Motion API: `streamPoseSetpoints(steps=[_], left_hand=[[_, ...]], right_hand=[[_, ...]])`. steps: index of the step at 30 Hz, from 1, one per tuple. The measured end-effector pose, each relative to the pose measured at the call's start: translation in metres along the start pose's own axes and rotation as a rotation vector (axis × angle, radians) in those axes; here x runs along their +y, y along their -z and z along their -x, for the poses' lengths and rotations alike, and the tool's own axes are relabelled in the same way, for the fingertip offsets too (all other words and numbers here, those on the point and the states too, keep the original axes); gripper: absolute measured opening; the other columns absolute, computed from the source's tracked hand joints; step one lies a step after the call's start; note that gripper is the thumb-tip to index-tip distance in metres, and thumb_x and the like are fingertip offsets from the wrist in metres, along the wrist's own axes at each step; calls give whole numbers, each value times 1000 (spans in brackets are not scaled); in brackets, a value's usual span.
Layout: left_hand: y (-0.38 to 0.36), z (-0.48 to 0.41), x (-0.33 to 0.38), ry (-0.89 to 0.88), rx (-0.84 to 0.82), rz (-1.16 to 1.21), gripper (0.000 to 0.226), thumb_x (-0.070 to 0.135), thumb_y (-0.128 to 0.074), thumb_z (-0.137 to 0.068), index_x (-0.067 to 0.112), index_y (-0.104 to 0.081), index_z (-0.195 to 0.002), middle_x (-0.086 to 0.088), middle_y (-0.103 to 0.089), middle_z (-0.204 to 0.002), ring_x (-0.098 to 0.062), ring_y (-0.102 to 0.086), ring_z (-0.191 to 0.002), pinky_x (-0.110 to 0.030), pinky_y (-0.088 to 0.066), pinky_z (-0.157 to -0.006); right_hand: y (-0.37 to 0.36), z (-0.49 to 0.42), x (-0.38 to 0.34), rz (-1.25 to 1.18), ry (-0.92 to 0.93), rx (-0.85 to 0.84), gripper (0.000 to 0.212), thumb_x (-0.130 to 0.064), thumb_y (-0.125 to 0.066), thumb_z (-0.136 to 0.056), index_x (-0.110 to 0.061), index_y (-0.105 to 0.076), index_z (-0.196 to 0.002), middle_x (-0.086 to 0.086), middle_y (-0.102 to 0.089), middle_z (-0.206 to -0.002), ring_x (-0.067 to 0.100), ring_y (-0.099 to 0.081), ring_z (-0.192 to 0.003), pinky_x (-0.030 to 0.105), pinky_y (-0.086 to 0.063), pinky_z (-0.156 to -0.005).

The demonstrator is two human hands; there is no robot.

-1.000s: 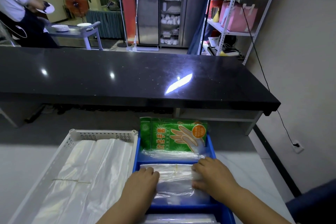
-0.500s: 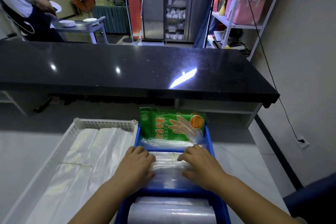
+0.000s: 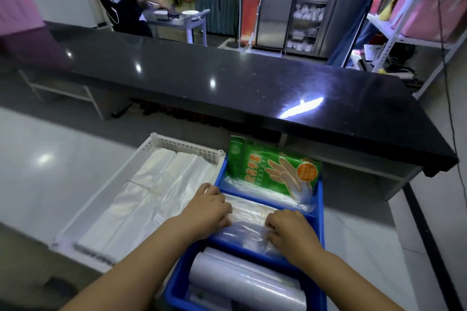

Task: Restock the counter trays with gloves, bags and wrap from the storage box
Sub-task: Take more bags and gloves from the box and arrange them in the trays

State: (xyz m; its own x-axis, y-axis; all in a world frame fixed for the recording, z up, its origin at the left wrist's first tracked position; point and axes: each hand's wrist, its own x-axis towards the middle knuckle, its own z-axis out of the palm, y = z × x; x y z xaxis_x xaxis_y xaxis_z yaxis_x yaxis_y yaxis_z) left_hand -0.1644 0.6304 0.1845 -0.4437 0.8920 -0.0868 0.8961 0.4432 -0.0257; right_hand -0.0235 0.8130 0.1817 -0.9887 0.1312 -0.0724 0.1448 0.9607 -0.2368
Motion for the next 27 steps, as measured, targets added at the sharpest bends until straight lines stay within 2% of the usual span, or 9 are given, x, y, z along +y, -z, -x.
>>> streamPoseSetpoints(steps=[3, 6, 10, 12, 16, 19, 20, 24, 27], left_hand=[[-1, 2, -2, 31, 44, 53, 28, 37, -44, -88, 20, -65, -97, -3, -62, -97, -26, -42, -110, -34, -20, -98], [-3, 9, -3, 77, 128, 104, 27, 34, -45, -90, 21, -65, -102, -1, -61, -107, -23, -39, -119, -35, -17, -104], [2, 41, -11, 155, 295, 231, 32, 29, -48, -90, 25, -57, -121, 3, -58, -123, -19, -37, -126, -30, -20, -104], [5, 76, -22, 184, 352, 266, 34, 29, -48, -91, 26, -55, -124, 4, -59, -124, -19, -41, -123, -31, -26, -103], [-1, 175, -51, 240, 387, 329, 30, 30, -54, -88, 24, -59, -118, 2, -64, -114, -20, -55, -108, -34, -38, -95], [-14, 261, -82, 296, 424, 330, 24, 18, -74, -73, 17, -70, -96, -2, -72, -85, -24, -66, -77, -34, -52, -71], [-21, 289, -93, 339, 414, 344, 22, 18, -75, -72, 16, -71, -93, -2, -71, -82, -24, -66, -74, -35, -53, -67], [-54, 398, -134, 592, 333, 429, 22, 29, -54, -88, 23, -65, -107, 4, -66, -100, -18, -59, -97, -32, -44, -83], [-81, 477, -159, 778, 331, 448, 22, 31, -49, -91, 27, -63, -107, 7, -65, -105, -15, -57, -102, -31, -44, -84]], right_hand=[[4, 1, -4, -2, -22, 3, 10, -28, -56, -84, -20, -62, -83, -2, -67, -91, 21, -56, -89, 31, -39, -76], [8, 2, -12, 36, -51, 7, 8, -24, -55, -82, -19, -61, -81, 0, -67, -91, 23, -57, -90, 30, -36, -70], [16, 5, -33, 187, -48, 8, 31, -24, -53, -86, -27, -55, -117, -3, -58, -120, 20, -49, -113, 34, -38, -91], [18, 4, -56, 205, -18, 69, 34, -26, -53, -88, -28, -53, -122, -5, -57, -123, 18, -48, -115, 33, -38, -94], [16, 0, -138, 146, 50, 159, 27, -26, -55, -88, -26, -60, -115, -3, -64, -116, 20, -55, -108, 35, -44, -89], [0, -1, -218, 98, 110, 183, 25, -27, -53, -89, -24, -61, -112, -1, -66, -110, 22, -57, -103, 34, -45, -83], [-7, -2, -245, 80, 135, 182, 24, -27, -53, -90, -24, -61, -112, -2, -66, -109, 21, -57, -102, 34, -46, -83], [-45, -4, -351, 69, 280, 142, 22, -29, -53, -89, -24, -64, -108, -3, -68, -104, 19, -59, -97, 32, -46, -80], [-73, -4, -417, 71, 386, 49, 14, -28, -53, -88, -23, -64, -95, -3, -66, -93, 19, -60, -88, 30, -47, -69]])
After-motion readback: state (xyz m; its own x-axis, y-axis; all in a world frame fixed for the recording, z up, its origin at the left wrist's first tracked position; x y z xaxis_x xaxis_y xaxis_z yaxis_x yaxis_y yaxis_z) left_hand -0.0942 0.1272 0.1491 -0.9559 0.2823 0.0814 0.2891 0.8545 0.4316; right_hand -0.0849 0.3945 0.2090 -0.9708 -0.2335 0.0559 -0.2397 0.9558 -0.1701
